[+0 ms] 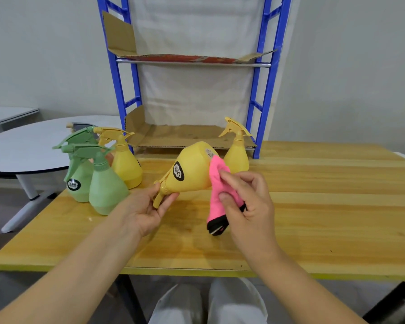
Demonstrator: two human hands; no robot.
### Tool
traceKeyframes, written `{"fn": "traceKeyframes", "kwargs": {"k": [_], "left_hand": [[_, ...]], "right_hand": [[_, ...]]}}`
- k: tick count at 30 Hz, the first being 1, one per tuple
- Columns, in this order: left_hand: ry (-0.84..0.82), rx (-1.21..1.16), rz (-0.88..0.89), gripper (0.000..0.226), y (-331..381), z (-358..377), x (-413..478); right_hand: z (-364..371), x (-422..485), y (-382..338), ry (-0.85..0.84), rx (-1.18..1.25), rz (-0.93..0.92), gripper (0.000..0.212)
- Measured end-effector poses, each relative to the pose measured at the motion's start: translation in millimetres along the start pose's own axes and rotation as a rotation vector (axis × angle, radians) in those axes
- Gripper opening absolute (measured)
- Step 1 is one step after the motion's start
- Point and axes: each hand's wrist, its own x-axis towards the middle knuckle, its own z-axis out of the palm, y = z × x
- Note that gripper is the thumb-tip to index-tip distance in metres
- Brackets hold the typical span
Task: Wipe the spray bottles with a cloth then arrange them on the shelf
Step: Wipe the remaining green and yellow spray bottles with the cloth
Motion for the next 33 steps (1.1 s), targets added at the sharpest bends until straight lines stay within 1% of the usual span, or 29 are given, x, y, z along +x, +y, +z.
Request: {"fn": "traceKeyframes", "kwargs": {"k": [2,4,7,15,17,19,23,27,31,33], "left_hand": [[-0.005,-0.020,0.004,0.006,-3,4,0],[-0.021,-0.023,0.010,0.008,-4,7,-2],[-0.027,-0.004,0.033,0.013,0,9,-5],[-0.003,0.060,0.088,0.008,8,4,-15],[-0.008,0.063,0.101,0.008,8,1,-18],[-0.006,0.094,0.133,0.008,8,-3,-20],[0.012,0.272,0.284,0.013,13,-17,-23],[0.026,0.518,0.477,0.018,28,-37,-26],[0.100,0.833,0.687,0.006,49,-54,-38],[0.133,0.958,0.763,0.003,61,-61,-46]], "right_hand": [[4,-1,0,-0.026,-0.054,-0.089,0.044],[7,0,2,-0.017,-0.082,-0.130,0.040],[6,5,7,0.023,-0.046,-0.092,0.037],[-3,11,13,0.031,-0.019,0.080,0.052],[-7,13,15,0.039,-0.018,0.139,0.049],[-9,15,17,0.042,-0.031,0.161,0.043],[-11,18,18,0.050,-0.048,0.153,0.037],[-1,17,17,-0.009,-0.063,0.155,0.035],[17,14,15,-0.075,-0.061,0.123,0.032],[26,14,13,-0.099,-0.048,0.121,0.032]]}}
